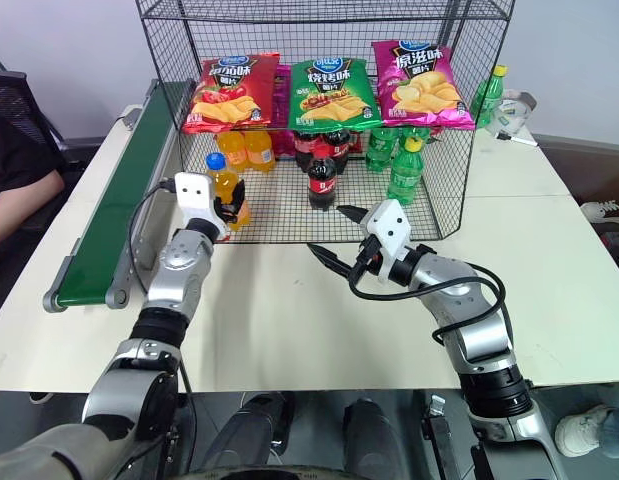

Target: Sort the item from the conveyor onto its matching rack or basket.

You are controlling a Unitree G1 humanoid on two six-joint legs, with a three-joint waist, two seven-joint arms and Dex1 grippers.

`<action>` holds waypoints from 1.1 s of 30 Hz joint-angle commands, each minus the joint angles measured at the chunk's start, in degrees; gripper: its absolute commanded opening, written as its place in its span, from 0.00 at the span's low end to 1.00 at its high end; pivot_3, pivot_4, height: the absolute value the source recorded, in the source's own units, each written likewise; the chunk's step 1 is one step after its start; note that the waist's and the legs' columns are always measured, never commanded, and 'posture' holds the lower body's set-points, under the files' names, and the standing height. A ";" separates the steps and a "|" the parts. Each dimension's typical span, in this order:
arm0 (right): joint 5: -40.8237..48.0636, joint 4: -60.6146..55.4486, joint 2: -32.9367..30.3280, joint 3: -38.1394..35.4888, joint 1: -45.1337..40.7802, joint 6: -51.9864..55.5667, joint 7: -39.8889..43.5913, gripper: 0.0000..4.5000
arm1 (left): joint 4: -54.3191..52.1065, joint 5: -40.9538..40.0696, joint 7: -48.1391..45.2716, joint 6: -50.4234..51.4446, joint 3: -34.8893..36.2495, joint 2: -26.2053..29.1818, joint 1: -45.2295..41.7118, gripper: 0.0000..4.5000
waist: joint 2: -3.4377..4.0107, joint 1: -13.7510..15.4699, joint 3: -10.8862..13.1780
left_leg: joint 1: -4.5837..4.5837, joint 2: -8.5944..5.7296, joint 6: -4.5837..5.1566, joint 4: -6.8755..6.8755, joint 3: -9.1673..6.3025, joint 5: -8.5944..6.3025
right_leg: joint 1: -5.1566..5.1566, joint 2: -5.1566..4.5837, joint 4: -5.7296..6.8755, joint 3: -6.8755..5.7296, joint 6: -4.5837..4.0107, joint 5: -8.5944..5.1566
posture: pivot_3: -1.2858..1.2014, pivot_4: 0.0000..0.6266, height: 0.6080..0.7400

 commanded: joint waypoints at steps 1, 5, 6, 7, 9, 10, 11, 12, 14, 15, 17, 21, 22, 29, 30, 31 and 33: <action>0.11 -2.38 -0.05 -0.89 -0.48 -0.91 -0.36 1.00 | 4.91 -0.74 -0.61 -5.93 2.26 -0.15 -4.35 0.55 | 0.00 -0.31 0.00 | 0.00 0.01 0.00 -0.02 0.01 0.00 | -0.03 0.02 0.00 0.01 0.00 0.00 | 0.52 0.24 1.00; 0.17 -2.33 -0.29 -1.02 -0.63 -0.97 -0.32 1.00 | 10.05 -0.35 -1.15 -8.23 2.56 -0.40 -6.30 0.55 | 0.00 -0.48 0.00 | 0.00 0.05 -0.02 -0.06 0.01 0.01 | -0.09 0.06 0.10 0.01 0.00 0.00 | 0.52 0.24 1.00; 0.16 -2.31 -0.35 -1.06 -0.66 -0.99 -0.31 1.00 | 10.73 -0.48 -1.39 -8.51 2.70 -0.42 -6.54 0.55 | 0.00 -0.46 0.00 | 0.00 0.05 -0.02 -0.03 0.01 0.01 | -0.08 0.06 0.14 0.01 0.00 0.00 | 0.52 0.24 1.00; 0.18 -2.27 -0.38 -1.10 -0.70 -0.97 -0.30 1.00 | 11.18 -0.98 -2.18 -8.47 2.96 -0.49 -6.72 0.55 | 0.00 -0.42 0.00 | 0.00 0.05 -0.02 -0.02 0.01 0.01 | -0.08 0.06 0.15 0.01 0.00 0.00 | 0.52 0.24 1.00; 0.19 -2.26 -0.42 -1.10 -0.76 -0.96 -0.26 1.00 | 11.78 -1.03 -2.64 -8.60 3.23 -0.26 -6.75 0.78 | 0.00 -0.36 0.00 | 0.00 0.04 -0.02 0.00 0.01 0.01 | -0.06 0.06 0.15 0.01 0.00 0.00 | 0.52 0.24 1.00; 0.19 -2.25 -0.43 -1.10 -0.77 -0.97 -0.24 1.00 | 11.97 -0.98 -2.75 -8.73 3.33 -0.19 -6.75 0.86 | 0.00 -0.35 0.00 | 0.00 0.04 -0.02 0.00 0.01 0.01 | -0.07 0.06 0.15 0.01 0.00 0.00 | 0.52 0.24 1.00; 0.22 -2.22 -0.45 -1.12 -0.82 -0.96 -0.20 1.00 | 11.92 -0.86 -2.65 -9.09 3.50 -0.12 -6.67 0.97 | 0.00 -0.33 0.00 | 0.00 0.04 -0.02 0.00 0.01 0.01 | -0.06 0.06 0.15 0.01 0.00 0.00 | 0.52 0.24 1.00; 0.24 -2.23 -0.41 -1.06 -0.92 -0.90 -0.19 1.00 | 11.00 -0.71 -2.90 -9.44 3.62 0.13 -6.26 1.00 | 0.00 -0.32 0.00 | 0.01 0.04 -0.02 0.00 0.01 0.01 | -0.06 0.06 0.15 0.01 0.00 0.00 | 0.52 0.24 1.00; 0.25 -2.28 -0.37 -0.98 -1.04 -0.80 -0.20 1.00 | 9.32 -0.70 -3.22 -9.52 3.90 0.44 -5.57 1.00 | 0.00 -0.32 0.00 | 0.01 0.04 -0.02 0.00 0.01 0.01 | -0.06 0.06 0.16 0.01 0.01 0.00 | 0.52 0.24 1.00; 0.24 -2.31 -0.36 -0.95 -1.07 -0.78 -0.21 1.00 | 8.67 -0.79 -3.32 -9.31 4.03 0.50 -5.33 1.00 | 0.00 -0.32 0.00 | 0.01 0.04 -0.02 0.00 0.01 0.01 | -0.06 0.06 0.16 0.01 0.00 0.00 | 0.52 0.24 1.00; 0.27 -2.41 -0.37 -0.95 -1.06 -0.72 -0.20 1.00 | 5.52 -1.02 -3.43 -8.70 4.23 0.82 -3.83 1.00 | 0.00 -0.32 0.00 | 0.01 0.04 -0.02 0.00 0.01 0.01 | -0.06 0.07 0.16 0.01 0.00 0.00 | 0.52 0.24 1.00; 0.41 -2.64 -0.56 -1.09 -0.86 -0.54 -0.14 1.00 | -7.13 -2.44 -4.39 -5.07 4.47 1.85 2.44 1.00 | 0.01 -0.68 -0.01 | 0.02 0.04 -0.02 -0.01 0.01 0.01 | -0.07 0.06 0.16 0.05 0.00 0.00 | 0.52 0.24 1.00; 0.47 -2.73 -0.64 -1.13 -0.76 -0.45 -0.10 1.00 | -11.61 -3.32 -4.56 -2.86 4.64 2.21 4.52 1.00 | 0.01 -0.92 -0.01 | 0.02 0.05 -0.02 -0.02 0.01 0.01 | -0.08 0.06 0.16 0.06 0.00 0.00 | 0.52 0.24 1.00; 0.86 -2.83 -1.07 -1.27 -0.43 -0.03 0.49 1.00 | -35.90 -9.87 -7.64 12.18 5.24 5.92 15.86 1.00 | 0.02 -1.24 -0.01 | 0.03 0.06 -0.02 -0.02 -0.01 0.01 | -0.06 0.05 0.17 0.07 -0.01 -0.01 | 0.52 0.24 1.00; 1.01 -2.81 -1.16 -1.37 -0.43 0.13 0.66 1.00 | -38.84 -11.00 -8.49 14.57 5.56 7.08 17.43 1.00 | 0.02 -1.27 -0.02 | 0.04 0.06 -0.02 -0.01 -0.01 0.01 | -0.04 0.05 0.17 0.07 -0.01 -0.01 | 0.52 0.24 1.00; 1.53 -2.85 -1.30 -1.70 -0.41 0.55 0.91 1.00 | -41.76 -12.02 -9.55 16.75 5.92 8.53 19.06 1.00 | 0.03 -1.31 -0.02 | 0.04 0.06 -0.02 -0.01 0.00 0.01 | -0.04 0.05 0.17 0.07 -0.01 -0.01 | 0.52 0.24 1.00; 2.22 -2.92 -1.68 -2.34 -0.32 1.07 1.27 1.00 | -46.43 -14.81 -11.66 21.11 7.19 11.25 21.59 1.00 | 0.04 -1.35 -0.02 | 0.05 0.08 -0.02 -0.03 0.00 0.01 | -0.06 0.03 0.17 0.09 -0.02 -0.01 | 0.52 0.24 1.00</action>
